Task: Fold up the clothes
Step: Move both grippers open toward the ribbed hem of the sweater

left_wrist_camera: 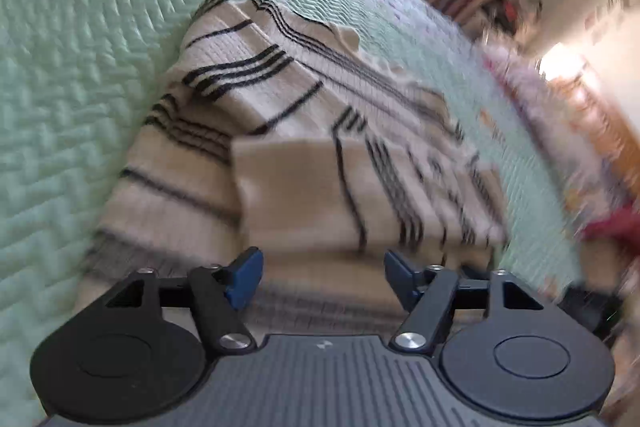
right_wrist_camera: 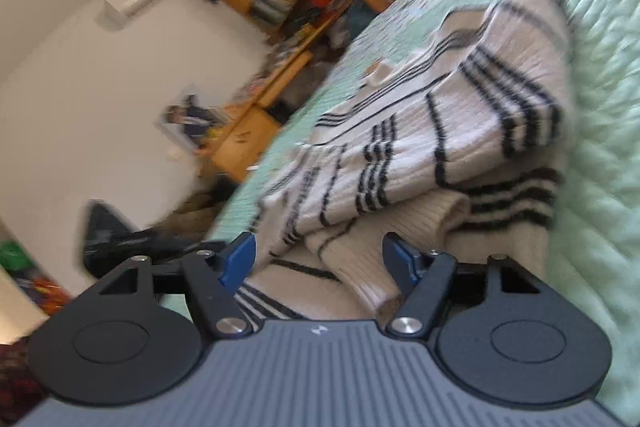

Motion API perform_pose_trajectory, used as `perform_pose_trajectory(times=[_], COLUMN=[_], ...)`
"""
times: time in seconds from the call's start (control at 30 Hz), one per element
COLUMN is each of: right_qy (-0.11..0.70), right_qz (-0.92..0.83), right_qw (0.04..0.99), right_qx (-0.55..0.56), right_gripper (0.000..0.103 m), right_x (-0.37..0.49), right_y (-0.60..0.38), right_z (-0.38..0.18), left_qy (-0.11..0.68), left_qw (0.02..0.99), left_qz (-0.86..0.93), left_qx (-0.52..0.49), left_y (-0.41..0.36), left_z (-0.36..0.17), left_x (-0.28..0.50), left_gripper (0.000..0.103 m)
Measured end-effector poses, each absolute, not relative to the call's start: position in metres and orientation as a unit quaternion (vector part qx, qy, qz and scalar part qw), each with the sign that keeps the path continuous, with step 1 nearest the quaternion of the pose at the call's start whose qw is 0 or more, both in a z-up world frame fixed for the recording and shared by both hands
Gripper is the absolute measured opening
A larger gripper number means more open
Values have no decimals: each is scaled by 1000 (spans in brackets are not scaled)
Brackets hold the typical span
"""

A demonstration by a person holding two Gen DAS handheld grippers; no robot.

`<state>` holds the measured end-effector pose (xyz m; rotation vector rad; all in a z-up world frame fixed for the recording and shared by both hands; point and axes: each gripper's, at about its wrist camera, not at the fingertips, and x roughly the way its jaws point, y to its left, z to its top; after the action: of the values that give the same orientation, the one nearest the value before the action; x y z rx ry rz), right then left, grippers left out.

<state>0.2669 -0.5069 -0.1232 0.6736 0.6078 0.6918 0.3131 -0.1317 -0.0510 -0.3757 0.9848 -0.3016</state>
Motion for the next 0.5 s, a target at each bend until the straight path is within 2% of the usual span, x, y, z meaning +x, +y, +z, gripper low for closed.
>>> perform_pose_trajectory(times=[0.03,0.07,0.17,0.23,0.3,0.43,0.5], right_qy=[291,299,323,324,322,312,301], right_qz=[300,265,192,196,216,233,247], right_qw=[857,874,910,912,904,884,871], right_qx=[301,275,178,156,181,259,299], right_gripper=[75,85,92,92,92,91,91], right_x=[254,237,176,138,102,54,41], right_y=[-504,-498,-466,-445,-430,-418,-422], right_z=[-116,-107,-81,-71,-69,-63,-57], left_qy=[477,482,492,494,491,487,488], left_qw=[853,852,848,848,846,836,836], left_qz=[-139,-140,-152,-163,-173,-193,-202], left_qx=[-160,-150,-125,-103,-113,-165,-148], left_y=[-132,-130,-117,-109,-98,-70,-70], left_z=[-48,-47,-52,-58,-61,-66,-65], left_x=[297,280,228,196,171,136,126], left_gripper=[76,77,84,84,88,89,90])
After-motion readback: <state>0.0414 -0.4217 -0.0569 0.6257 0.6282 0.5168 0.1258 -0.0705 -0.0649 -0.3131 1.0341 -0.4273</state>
